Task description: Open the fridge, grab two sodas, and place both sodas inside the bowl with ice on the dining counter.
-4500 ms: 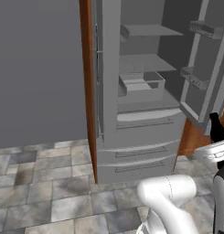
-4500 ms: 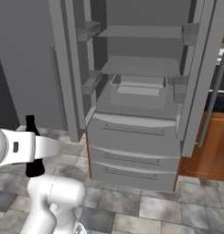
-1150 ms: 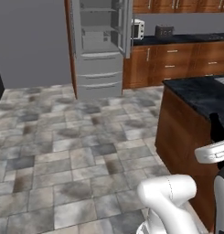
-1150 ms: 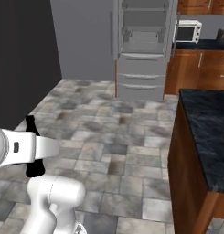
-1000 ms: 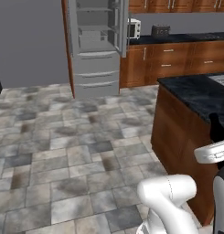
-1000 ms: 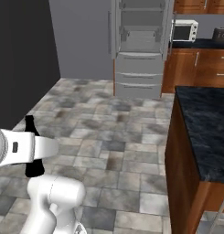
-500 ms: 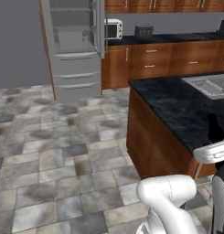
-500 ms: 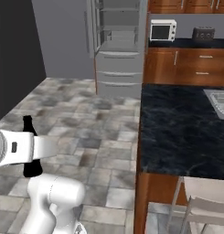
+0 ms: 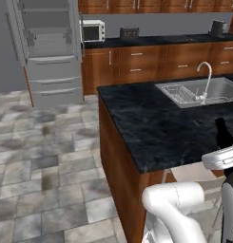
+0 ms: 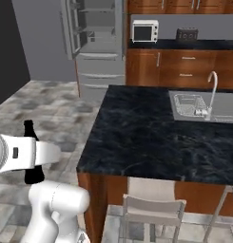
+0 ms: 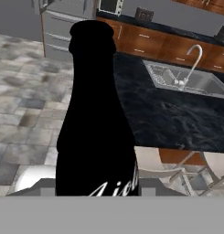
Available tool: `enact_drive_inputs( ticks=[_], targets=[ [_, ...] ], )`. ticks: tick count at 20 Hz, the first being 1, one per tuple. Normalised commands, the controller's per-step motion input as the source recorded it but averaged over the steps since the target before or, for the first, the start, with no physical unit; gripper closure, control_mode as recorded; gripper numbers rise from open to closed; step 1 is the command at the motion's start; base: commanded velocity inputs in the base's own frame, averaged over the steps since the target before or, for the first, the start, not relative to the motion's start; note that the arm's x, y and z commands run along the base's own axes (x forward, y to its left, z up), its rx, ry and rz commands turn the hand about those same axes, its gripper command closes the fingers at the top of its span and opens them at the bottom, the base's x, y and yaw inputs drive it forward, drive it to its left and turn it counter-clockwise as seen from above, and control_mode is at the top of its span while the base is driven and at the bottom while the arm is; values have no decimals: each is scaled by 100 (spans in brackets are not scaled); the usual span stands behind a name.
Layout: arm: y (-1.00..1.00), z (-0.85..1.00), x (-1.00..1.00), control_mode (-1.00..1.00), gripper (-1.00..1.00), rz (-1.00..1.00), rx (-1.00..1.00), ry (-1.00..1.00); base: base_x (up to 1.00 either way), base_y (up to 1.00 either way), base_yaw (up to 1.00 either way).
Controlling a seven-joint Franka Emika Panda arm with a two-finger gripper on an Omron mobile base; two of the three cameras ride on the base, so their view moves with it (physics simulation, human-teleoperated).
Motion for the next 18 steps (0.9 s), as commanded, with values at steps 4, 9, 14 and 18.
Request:
enact_drive_inputs(
  ticks=[4,9,14,18],
  targets=[
    [0,0,0,100,100,0,0,0,-1,-100,-3],
    [0,0,0,100,100,0,0,0,0,-100,-2],
    [0,0,0,100,100,0,0,0,0,-100,-2],
    [0,0,0,100,100,0,0,0,1,-100,-1]
  ],
)
